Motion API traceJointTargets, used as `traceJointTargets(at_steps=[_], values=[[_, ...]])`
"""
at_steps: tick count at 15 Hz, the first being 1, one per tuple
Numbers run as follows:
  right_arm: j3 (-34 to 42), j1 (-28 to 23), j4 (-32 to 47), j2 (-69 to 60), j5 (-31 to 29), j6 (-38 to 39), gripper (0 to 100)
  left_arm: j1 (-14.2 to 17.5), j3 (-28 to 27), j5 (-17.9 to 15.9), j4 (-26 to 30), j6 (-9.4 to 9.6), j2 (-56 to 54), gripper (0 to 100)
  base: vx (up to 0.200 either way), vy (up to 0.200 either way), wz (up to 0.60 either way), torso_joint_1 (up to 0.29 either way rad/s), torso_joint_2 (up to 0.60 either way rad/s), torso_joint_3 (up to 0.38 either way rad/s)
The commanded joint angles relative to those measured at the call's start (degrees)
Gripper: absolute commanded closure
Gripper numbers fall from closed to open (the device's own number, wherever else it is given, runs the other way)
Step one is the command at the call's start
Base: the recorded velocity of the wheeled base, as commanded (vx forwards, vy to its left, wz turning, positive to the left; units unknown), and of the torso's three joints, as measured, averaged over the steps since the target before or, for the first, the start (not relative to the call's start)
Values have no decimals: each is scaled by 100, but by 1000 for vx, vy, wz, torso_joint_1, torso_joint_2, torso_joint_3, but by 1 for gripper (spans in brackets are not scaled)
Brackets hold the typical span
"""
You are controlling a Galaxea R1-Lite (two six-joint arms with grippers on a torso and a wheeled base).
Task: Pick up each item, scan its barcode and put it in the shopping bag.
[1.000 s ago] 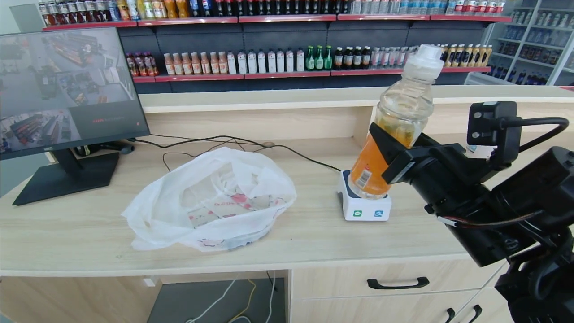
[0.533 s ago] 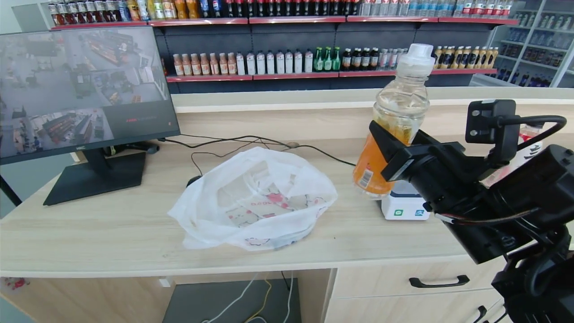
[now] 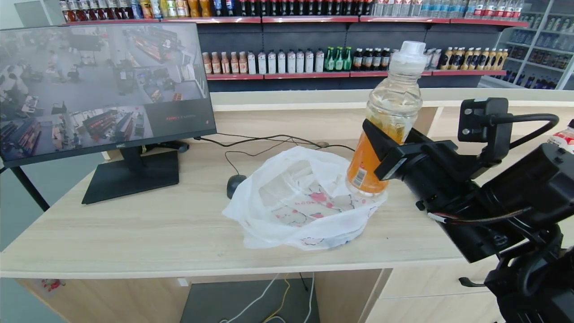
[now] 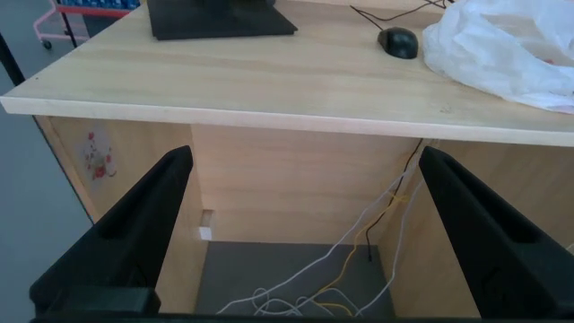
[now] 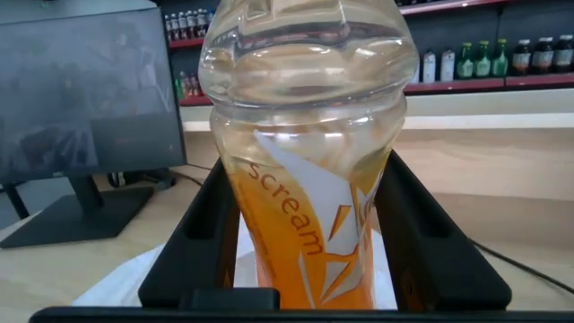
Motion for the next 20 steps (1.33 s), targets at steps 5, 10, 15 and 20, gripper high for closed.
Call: traceJointTargets(at_steps=[5, 10, 15, 20], values=[[-662, 234, -8, 600, 240, 2, 100, 7, 0, -1, -5, 0, -2, 0, 0, 0, 0, 0, 0, 0], [-1576, 322, -8, 1242, 354, -42, 100, 7, 0, -1, -5, 0, -2, 0, 0, 0, 0, 0, 0, 0], [-2112, 392, 194, 1752, 302, -42, 100, 7, 0, -1, -5, 0, -2, 0, 0, 0, 0, 0, 0, 0], [-2772, 419, 818, 2086, 310, 2, 100, 7, 0, -1, -5, 0, -2, 0, 0, 0, 0, 0, 0, 0]])
